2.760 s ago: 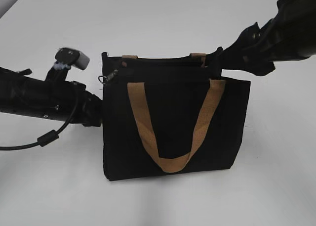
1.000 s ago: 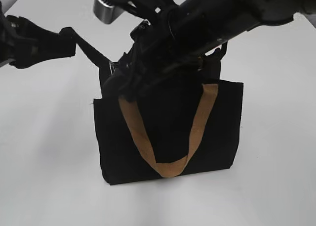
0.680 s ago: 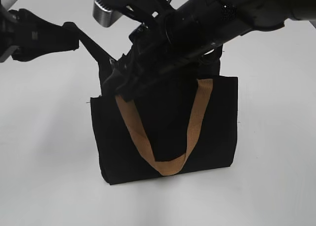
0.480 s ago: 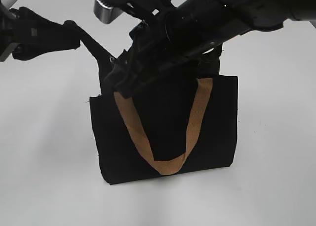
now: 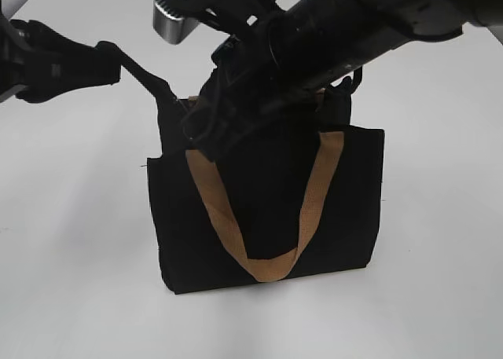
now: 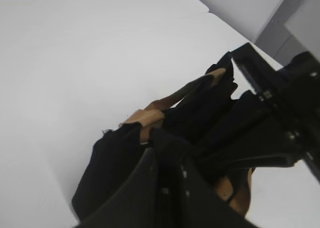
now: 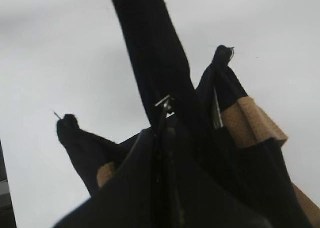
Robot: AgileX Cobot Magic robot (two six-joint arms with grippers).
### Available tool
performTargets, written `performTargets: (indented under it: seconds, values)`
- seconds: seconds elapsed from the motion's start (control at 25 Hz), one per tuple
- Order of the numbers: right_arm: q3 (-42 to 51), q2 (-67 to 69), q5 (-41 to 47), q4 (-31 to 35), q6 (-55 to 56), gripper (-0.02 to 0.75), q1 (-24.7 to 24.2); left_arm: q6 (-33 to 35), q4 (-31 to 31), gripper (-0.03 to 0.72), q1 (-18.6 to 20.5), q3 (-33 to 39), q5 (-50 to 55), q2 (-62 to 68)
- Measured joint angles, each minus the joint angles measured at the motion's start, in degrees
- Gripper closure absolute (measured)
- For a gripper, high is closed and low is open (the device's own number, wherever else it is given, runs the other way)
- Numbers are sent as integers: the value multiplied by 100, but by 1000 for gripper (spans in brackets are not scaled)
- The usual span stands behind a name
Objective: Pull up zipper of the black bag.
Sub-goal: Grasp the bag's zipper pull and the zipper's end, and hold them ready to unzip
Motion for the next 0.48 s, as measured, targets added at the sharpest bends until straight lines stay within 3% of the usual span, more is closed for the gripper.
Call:
performTargets:
  seconds: [0.2, 0.48]
  values:
    - [0, -183, 185, -426, 399, 730, -64, 0, 344, 659, -19, 0, -238, 0]
    - [-36, -411, 789, -359, 667, 734, -498, 2, 695, 659, -45, 0, -257, 4]
